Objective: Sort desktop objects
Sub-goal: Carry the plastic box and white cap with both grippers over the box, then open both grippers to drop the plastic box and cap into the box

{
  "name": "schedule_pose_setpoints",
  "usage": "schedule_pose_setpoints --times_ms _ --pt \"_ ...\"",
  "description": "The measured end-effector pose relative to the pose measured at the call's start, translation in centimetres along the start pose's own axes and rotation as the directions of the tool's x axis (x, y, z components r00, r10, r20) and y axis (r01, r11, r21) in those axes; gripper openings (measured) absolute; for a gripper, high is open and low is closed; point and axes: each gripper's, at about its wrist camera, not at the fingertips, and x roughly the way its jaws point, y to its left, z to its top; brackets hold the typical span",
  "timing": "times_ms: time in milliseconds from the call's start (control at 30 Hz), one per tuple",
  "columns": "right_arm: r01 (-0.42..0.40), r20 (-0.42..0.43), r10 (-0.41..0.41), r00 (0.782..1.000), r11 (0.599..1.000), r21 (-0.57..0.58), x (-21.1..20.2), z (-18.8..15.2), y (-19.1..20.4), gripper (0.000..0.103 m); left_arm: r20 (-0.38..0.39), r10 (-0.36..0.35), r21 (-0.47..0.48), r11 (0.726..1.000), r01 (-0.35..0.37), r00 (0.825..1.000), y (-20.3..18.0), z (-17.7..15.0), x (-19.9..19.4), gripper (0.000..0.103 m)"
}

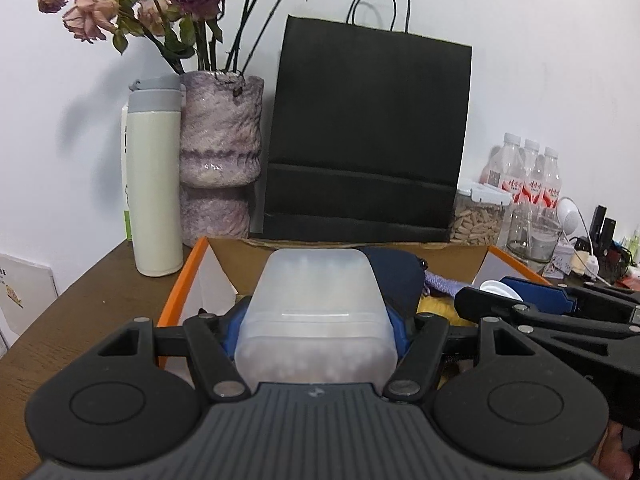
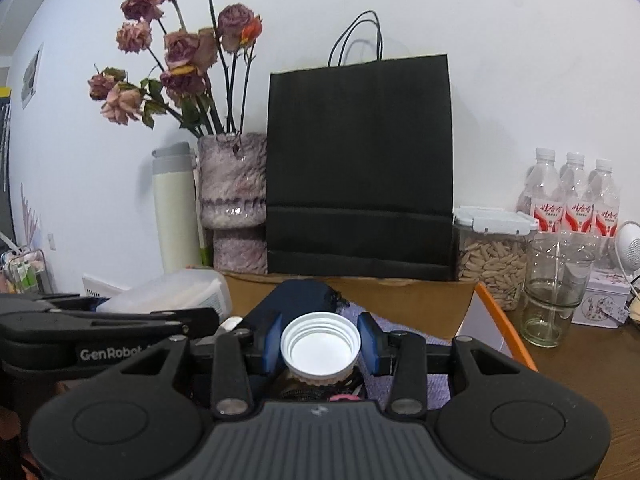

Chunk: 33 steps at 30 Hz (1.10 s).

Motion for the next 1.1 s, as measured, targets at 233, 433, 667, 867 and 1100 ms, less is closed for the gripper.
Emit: schedule_pose_setpoints --times_ms 233,433,667,867,1100 --pt "0.004 -0.005 -0.004 1.000 1.000 -0.018 -0.2 -0.5 0.3 0.039 -0.012 0.001 0.028 1.000 -0.001 1.000 -0.4 -0.9 0.0 0.067" --pt "-0.001 0.008 0.001 1.000 1.000 0.000 -0.5 -0.6 0.0 0.049 0.007 0.024 0.028 0.999 -0.024 1.000 -0.5 -1.0 -0.4 0.070" --pt "0.011 0.099 -0.016 0.995 0.999 0.051 -1.7 -0.6 -0.8 0.101 0.095 0.087 -0.065 0.995 -0.081 0.992 0.9 -0.6 -1.6 0.103" --pt "0.016 0.107 -0.020 0.994 0.999 0.041 -1.9 -0.6 -0.7 0.103 0.104 0.097 -0.063 0.994 -0.091 0.990 0.9 -0.5 -1.7 0.103" --pt "0.017 0.105 -0.021 0.994 0.999 0.040 -1.8 -0.7 -0.6 0.103 0.103 0.098 -0.062 0.994 -0.092 0.990 0.8 -0.7 -1.7 0.103"
